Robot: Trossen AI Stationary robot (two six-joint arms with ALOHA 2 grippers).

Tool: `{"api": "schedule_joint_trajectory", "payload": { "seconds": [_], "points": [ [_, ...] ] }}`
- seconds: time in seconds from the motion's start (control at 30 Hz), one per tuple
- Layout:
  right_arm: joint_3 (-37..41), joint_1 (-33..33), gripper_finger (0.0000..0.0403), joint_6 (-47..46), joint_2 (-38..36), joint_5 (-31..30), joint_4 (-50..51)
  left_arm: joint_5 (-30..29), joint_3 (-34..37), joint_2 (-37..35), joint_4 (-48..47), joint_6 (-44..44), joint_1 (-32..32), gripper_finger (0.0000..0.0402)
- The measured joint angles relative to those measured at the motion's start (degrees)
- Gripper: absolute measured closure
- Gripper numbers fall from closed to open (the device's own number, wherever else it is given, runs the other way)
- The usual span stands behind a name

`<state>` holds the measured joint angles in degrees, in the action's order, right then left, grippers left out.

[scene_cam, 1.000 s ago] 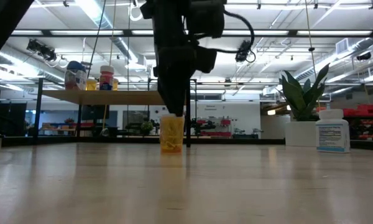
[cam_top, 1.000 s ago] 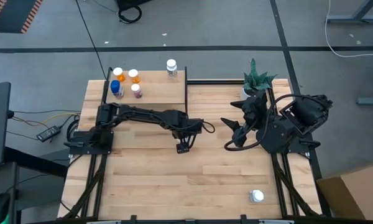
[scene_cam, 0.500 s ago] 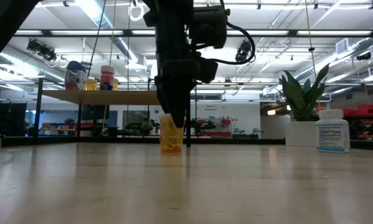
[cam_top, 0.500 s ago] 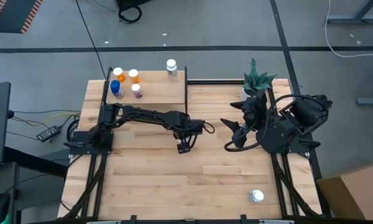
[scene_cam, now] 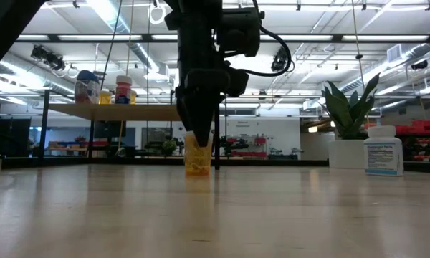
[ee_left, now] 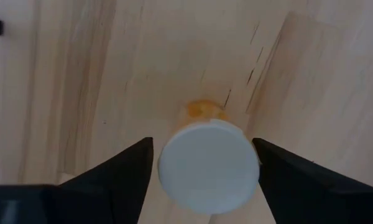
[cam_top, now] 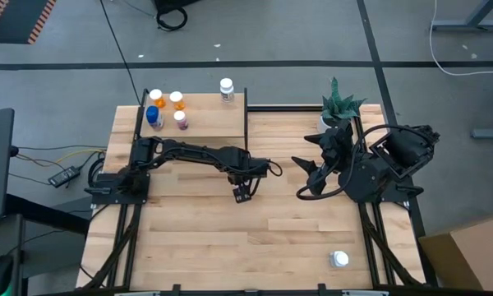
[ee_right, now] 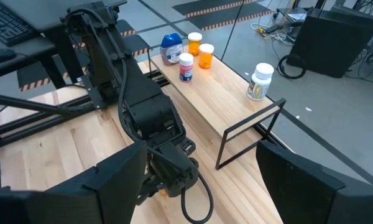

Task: Pick and place medicine bottles onto shelf by color
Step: Put the orange pill bottle on the shelf

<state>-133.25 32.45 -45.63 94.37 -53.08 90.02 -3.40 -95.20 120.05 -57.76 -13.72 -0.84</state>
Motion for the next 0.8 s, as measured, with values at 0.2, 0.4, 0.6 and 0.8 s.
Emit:
{"api": "schedule_joint_trajectory", "payload": {
  "seconds": [0.2, 0.4, 0.6, 0.8],
  "points": [
    [0.0, 0.0, 0.0091, 0.0, 0.0, 0.0, 0.0, 0.0, 0.0, 0.0, 0.0, -0.4, 0.0, 0.0128],
    [0.0, 0.0, 0.0091, 0.0, 0.0, 0.0, 0.0, 0.0, 0.0, 0.0, 0.1, -0.4, 0.0, 0.0147],
    [0.0, 0.0, 0.0091, 0.0, 0.0, 0.0, 0.0, 0.2, 0.0, -0.3, -0.4, -0.9, 0.0, 0.0175],
    [0.0, 0.0, 0.0091, 0.2, 0.0, 0.0, 0.0, 0.2, -2.2, -0.7, -5.6, -0.9, 0.0, 0.0174]
  ]
}}
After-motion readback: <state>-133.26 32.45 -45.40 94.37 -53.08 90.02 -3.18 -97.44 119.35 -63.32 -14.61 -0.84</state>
